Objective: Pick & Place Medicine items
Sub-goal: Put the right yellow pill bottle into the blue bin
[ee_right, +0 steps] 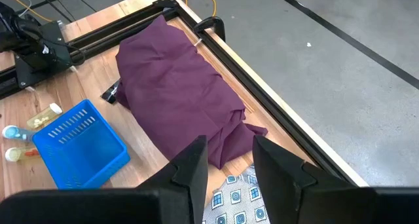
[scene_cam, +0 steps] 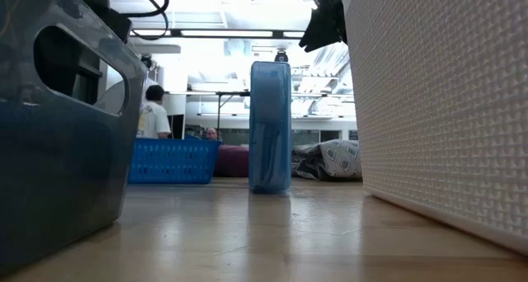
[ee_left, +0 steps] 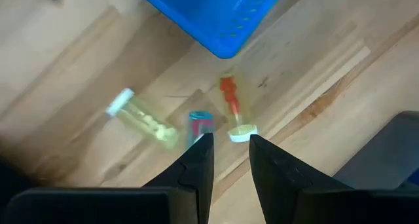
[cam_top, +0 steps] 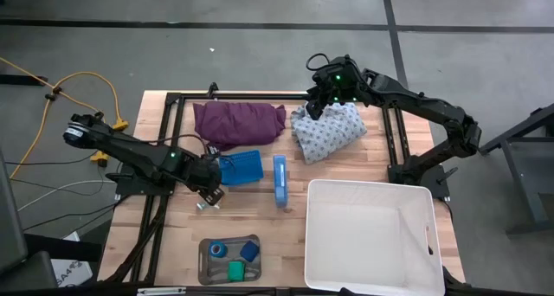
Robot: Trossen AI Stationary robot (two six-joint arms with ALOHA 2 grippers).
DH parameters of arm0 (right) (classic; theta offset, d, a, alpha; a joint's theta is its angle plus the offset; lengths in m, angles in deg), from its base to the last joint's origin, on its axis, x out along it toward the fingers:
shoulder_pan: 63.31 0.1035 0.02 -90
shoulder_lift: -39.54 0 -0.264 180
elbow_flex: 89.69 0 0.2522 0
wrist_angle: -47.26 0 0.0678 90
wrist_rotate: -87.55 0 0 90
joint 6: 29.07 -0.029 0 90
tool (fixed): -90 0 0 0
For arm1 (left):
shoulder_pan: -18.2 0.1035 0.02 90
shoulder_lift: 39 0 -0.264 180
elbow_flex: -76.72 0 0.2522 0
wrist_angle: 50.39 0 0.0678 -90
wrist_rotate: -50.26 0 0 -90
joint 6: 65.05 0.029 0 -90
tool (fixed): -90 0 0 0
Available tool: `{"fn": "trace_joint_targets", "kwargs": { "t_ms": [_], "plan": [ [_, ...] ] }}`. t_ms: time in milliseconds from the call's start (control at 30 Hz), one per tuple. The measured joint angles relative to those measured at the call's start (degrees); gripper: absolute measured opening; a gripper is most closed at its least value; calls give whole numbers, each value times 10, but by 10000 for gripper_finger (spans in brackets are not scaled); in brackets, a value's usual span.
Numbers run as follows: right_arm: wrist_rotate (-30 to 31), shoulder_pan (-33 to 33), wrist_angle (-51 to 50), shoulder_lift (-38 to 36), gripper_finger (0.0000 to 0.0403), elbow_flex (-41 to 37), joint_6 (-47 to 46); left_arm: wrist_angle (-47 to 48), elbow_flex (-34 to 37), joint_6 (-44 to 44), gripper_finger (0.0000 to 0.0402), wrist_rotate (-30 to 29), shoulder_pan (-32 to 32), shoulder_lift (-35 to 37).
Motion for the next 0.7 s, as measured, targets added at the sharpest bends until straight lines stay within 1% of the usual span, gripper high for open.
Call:
{"fn": "trace_joint_targets", "kwargs": {
  "t_ms": [133,333,567,700],
  "plan": [
    [0,0,0,0,110,0,0,-35,0,-47,92,1,-16,-40],
    [0,0,0,0,110,0,0,-78,0,-119,92,23,-39,-95],
    [0,0,0,0,110,0,0,-87,0,-191,92,39,-63,-121],
    [0,0,0,0,110,0,0,-88,0,-209,92,41,-70,-134]
  ]
}}
